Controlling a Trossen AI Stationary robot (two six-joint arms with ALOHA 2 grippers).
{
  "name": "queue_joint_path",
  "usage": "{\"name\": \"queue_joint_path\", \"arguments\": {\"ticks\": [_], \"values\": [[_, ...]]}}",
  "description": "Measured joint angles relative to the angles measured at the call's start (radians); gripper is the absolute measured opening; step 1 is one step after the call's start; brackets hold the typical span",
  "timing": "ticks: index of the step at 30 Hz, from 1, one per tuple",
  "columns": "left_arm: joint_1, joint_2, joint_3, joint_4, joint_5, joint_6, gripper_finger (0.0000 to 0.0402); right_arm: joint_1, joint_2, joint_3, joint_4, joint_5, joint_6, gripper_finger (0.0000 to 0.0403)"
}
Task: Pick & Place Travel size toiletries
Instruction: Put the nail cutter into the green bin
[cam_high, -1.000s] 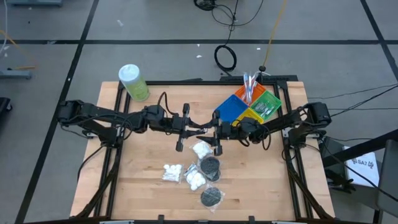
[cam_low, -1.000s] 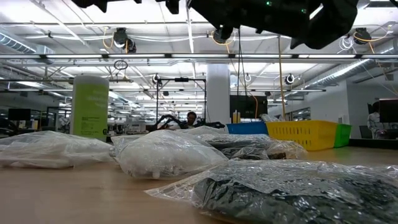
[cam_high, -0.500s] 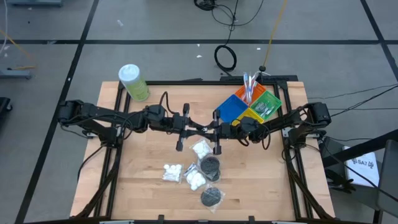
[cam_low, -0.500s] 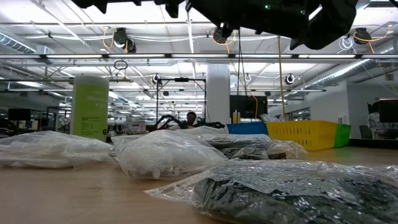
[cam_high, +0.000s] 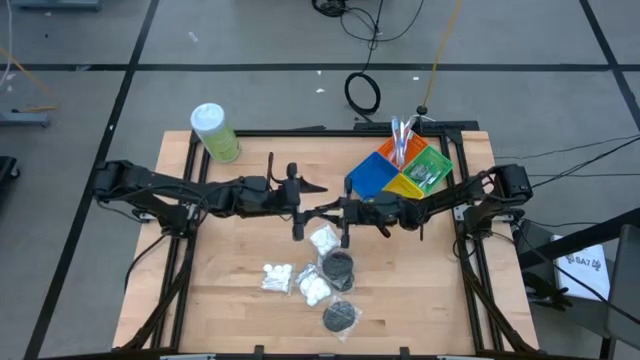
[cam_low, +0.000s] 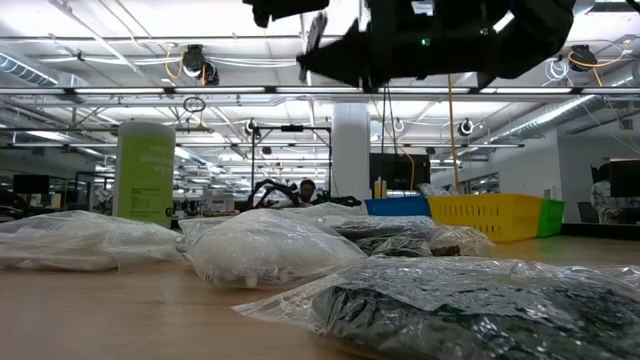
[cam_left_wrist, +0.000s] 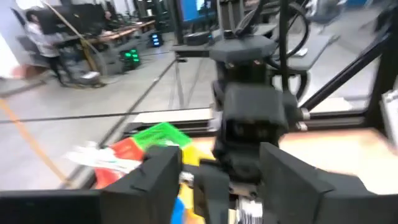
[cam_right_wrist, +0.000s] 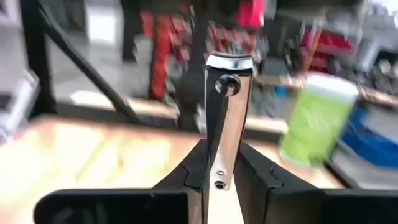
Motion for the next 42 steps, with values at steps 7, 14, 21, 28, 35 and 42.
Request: {"name": "queue_joint_path", "arguments": {"ticks": [7, 14, 21, 28, 35, 42], "values": [[-0.077, -0.017, 0.078, -0.313, -0.249, 0.004, 0.0286, -0.001, -0.112, -0.013, -0.398, 0.325, -0.037, 0.0038], [-0.065, -0.015, -0.032, -0.612, -0.405, -0.303, 0.0293, -0.033, -0.328, -0.078, -0.979, 0.774, 0.159, 0.0038], [-0.017, -0.014, -0.214, -0.570, -0.416, -0.477, 0.0294, -0.202, -0.532, -0.165, -1.437, 0.835, 0.606, 0.0038], [0.025, -0.014, -0.253, -0.569, -0.408, -0.490, 0.0294, -0.372, -0.628, -0.256, -1.498, 0.608, 0.788, 0.0038], [0.033, -0.014, -0.253, -0.567, -0.408, -0.486, 0.0294, -0.443, -0.631, -0.320, -1.499, 0.559, 0.842, 0.0056], [0.033, -0.014, -0.253, -0.567, -0.407, -0.484, 0.0294, -0.446, -0.631, -0.323, -1.496, 0.554, 0.863, 0.0092]]}}
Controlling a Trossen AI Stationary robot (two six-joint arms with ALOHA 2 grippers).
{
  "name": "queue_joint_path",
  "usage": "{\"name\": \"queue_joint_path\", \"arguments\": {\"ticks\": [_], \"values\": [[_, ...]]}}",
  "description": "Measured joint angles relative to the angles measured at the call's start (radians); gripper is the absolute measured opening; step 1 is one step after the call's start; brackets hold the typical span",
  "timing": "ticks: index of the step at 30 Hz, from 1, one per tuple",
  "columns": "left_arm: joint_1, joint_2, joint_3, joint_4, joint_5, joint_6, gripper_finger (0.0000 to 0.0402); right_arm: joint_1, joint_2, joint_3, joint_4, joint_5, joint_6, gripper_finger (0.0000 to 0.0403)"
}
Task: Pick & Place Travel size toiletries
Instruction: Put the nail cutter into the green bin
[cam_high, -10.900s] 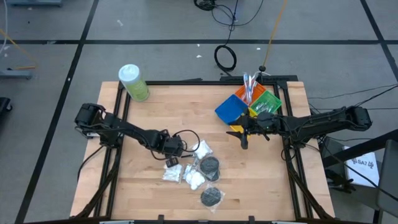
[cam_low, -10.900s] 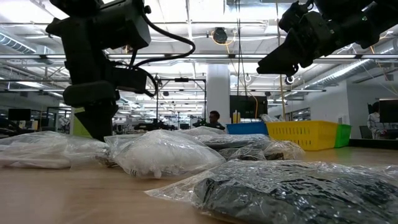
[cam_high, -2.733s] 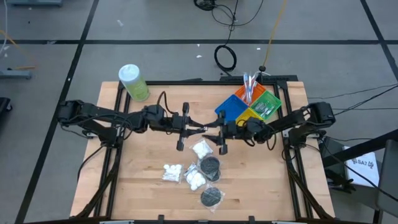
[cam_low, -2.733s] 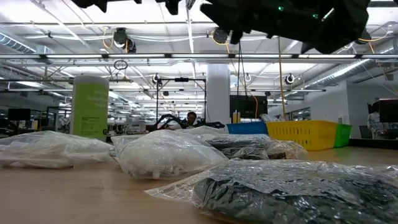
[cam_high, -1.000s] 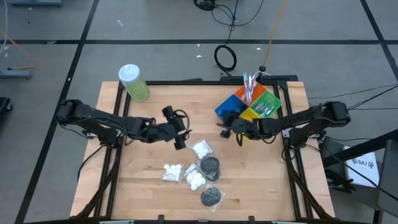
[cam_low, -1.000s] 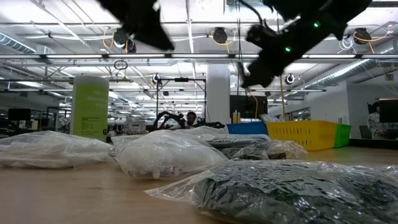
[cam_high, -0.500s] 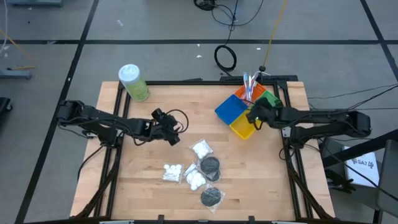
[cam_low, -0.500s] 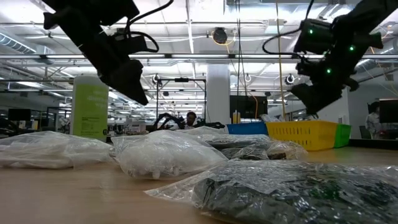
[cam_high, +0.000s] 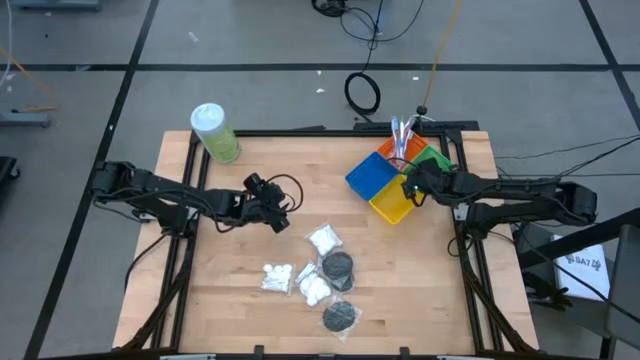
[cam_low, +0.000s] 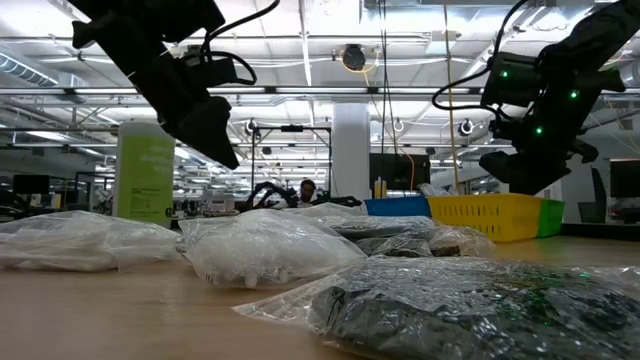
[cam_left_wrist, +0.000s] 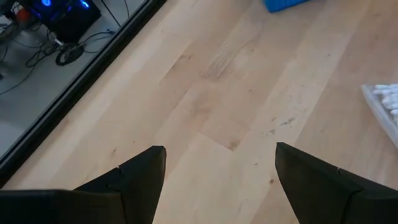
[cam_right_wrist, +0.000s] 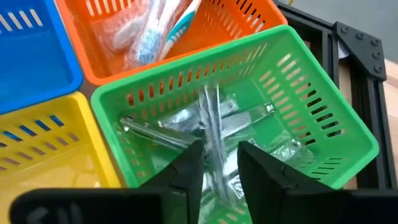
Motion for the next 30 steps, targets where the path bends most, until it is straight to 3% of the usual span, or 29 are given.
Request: {"name": "queue_joint_path", "arguments": {"ticks": [6, 11, 14, 21, 25, 30], "values": [[0.000, 0.000, 0.000, 0.000, 0.001, -0.018, 0.0294, 0.000, -0.004, 0.000, 0.022, 0.016, -0.008, 0.0126], [0.000, 0.000, 0.000, 0.003, 0.016, -0.065, 0.0294, 0.041, -0.064, 0.000, 0.166, 0.026, -0.119, 0.0154], [0.002, 0.000, 0.000, 0.034, 0.110, -0.078, 0.0294, 0.094, -0.117, 0.000, 0.338, -0.043, -0.264, 0.0162], [-0.045, 0.048, 0.000, 0.156, 0.473, -0.042, 0.0294, 0.250, -0.140, 0.000, 0.749, -0.431, -0.492, 0.0160], [-0.118, 0.113, 0.014, 0.155, 0.585, -0.133, 0.0294, 0.320, -0.116, 0.000, 0.815, -0.440, -0.521, 0.0156], [-0.191, 0.228, 0.102, 0.111, 0.585, -0.219, 0.0294, 0.351, -0.064, 0.000, 0.813, -0.441, -0.524, 0.0155]]}}
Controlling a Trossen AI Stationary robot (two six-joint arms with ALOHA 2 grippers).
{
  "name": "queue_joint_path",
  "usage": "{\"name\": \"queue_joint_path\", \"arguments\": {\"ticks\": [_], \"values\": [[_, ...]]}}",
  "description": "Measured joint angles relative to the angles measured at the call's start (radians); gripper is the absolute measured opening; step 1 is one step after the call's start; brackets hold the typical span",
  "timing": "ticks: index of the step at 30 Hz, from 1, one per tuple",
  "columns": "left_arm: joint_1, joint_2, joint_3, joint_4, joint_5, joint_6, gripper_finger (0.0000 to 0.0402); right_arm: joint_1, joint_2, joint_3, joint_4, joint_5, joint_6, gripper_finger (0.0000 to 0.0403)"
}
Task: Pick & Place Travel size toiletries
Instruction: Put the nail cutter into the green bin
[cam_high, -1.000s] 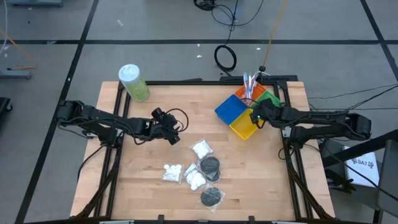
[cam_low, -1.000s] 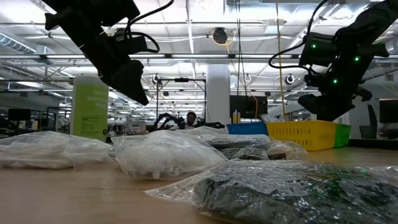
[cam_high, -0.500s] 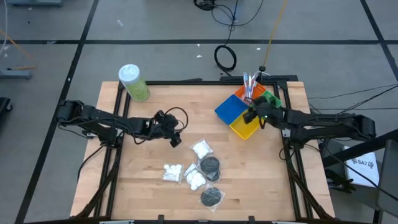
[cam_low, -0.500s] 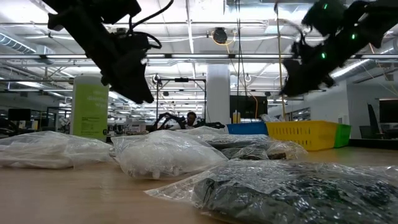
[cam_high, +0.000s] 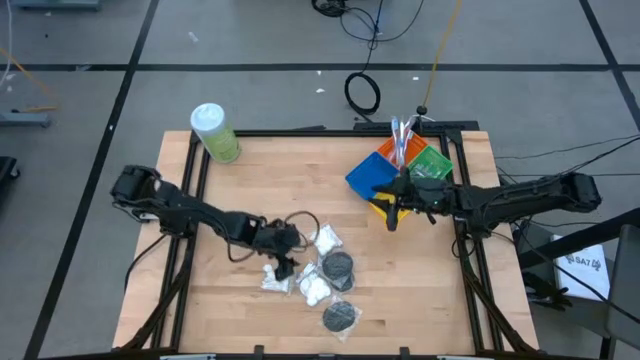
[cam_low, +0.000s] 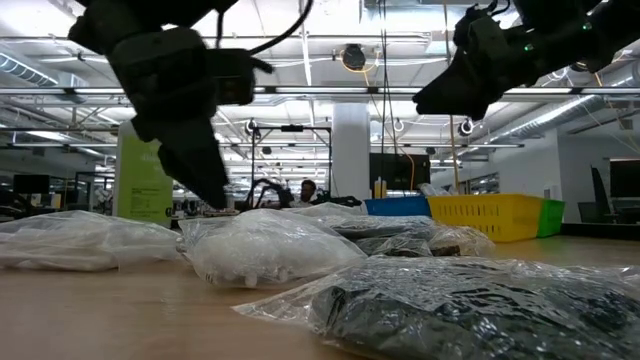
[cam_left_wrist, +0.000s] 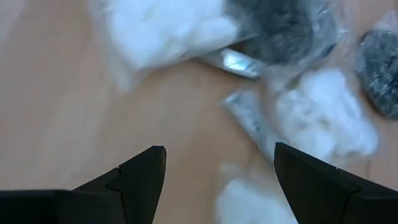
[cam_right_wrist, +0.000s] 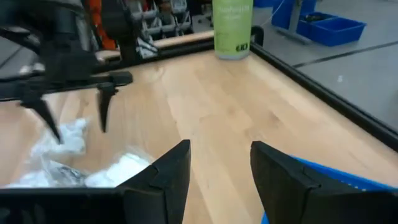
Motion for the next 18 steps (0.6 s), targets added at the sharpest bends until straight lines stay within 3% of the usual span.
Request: {"name": "queue_joint_path", "arguments": {"ticks": [11, 18], "values": [[-0.051, 0.286, 0.236, -0.097, -0.024, -0.047, 0.0294, 0.037, 0.067, 0.000, 0.071, -0.004, -0.009, 0.0154], [-0.049, 0.325, 0.315, -0.318, -0.093, -0.056, 0.0294, 0.083, 0.061, 0.000, 0.118, -0.005, -0.047, 0.0153]]}}
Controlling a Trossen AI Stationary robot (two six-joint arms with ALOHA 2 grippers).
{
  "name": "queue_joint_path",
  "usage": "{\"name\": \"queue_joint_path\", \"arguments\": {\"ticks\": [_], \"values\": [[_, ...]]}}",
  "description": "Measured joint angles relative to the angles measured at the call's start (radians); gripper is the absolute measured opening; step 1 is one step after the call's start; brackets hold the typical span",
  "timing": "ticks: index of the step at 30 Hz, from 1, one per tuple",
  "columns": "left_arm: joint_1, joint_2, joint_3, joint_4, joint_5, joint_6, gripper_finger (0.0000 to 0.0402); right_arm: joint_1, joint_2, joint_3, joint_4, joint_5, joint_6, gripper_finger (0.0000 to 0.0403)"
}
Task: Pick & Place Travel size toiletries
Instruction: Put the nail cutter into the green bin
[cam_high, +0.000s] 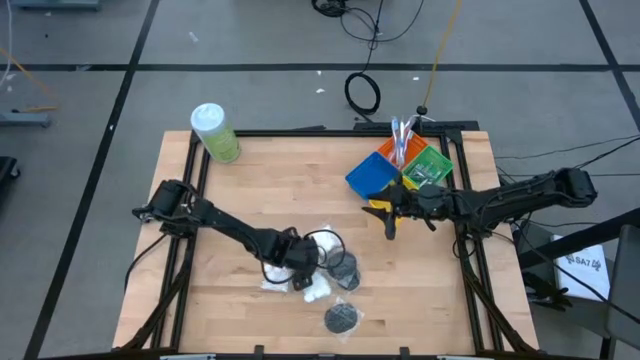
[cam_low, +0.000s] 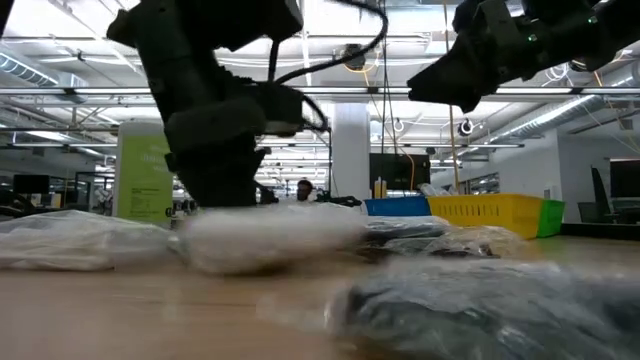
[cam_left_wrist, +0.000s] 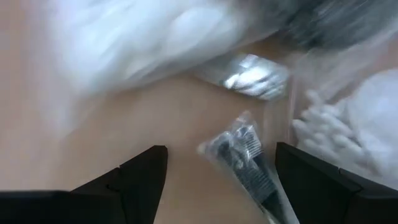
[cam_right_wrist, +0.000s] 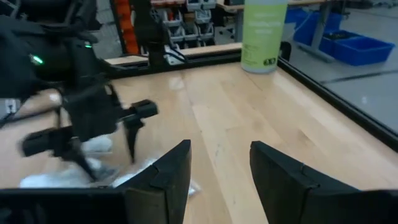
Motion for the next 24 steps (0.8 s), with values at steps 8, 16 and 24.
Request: {"name": "queue_joint_path", "arguments": {"ticks": [8, 16, 24], "values": [[0.007, -0.008, 0.055, -0.248, -0.005, -0.081, 0.0294, 0.007, 0.000, 0.000, 0.010, 0.003, -0.015, 0.0151], [0.010, -0.020, 0.126, -0.369, 0.106, -0.292, 0.0294, 0.007, 0.000, 0.000, 0.010, 0.003, -0.015, 0.0151], [0.004, -0.014, 0.110, -0.401, 0.087, -0.438, 0.0294, 0.005, 0.000, 0.000, 0.010, 0.003, -0.015, 0.0150]]}}
